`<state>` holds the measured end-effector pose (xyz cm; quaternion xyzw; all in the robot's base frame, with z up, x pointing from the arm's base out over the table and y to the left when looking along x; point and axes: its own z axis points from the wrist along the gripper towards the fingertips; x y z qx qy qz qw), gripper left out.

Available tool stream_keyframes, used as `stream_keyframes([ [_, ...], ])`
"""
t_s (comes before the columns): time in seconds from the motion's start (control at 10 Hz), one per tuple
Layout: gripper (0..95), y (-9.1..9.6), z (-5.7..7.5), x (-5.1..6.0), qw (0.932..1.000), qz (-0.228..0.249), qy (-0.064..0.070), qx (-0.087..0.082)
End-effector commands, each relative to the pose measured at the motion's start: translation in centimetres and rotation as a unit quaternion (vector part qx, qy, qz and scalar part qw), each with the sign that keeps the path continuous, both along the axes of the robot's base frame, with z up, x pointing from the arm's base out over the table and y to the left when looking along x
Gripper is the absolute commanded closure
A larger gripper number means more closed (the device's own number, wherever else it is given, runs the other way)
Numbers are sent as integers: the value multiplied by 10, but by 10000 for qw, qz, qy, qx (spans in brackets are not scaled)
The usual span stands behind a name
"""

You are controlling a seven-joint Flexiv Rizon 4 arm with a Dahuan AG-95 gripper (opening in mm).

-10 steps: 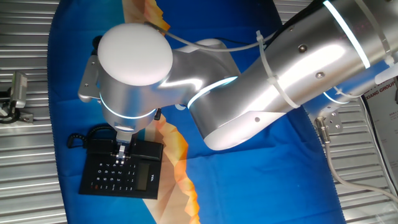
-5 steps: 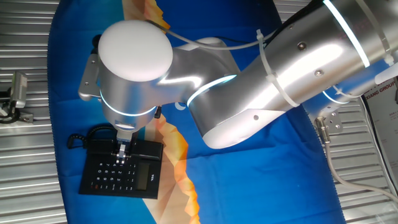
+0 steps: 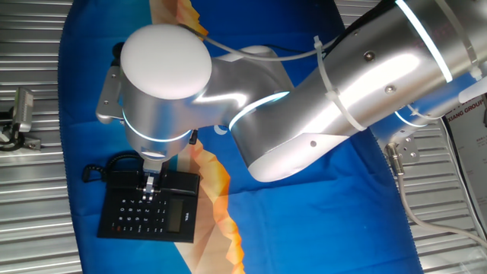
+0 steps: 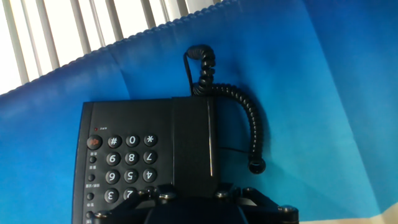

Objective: Place the handset of the telephone on the corresponding phone cradle

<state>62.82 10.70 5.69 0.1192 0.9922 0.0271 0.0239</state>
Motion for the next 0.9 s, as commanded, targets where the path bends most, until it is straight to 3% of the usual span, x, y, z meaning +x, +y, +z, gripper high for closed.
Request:
stream_keyframes([
  [0.1,380,0,0,1,10000,17,-19,-67],
  [0.3,380,0,-1,1,10000,18,-25,-78],
  [0.4,190,0,-1,1,10000,16,-22,-83],
  [0.9,190,0,0,1,10000,66,-21,-61],
])
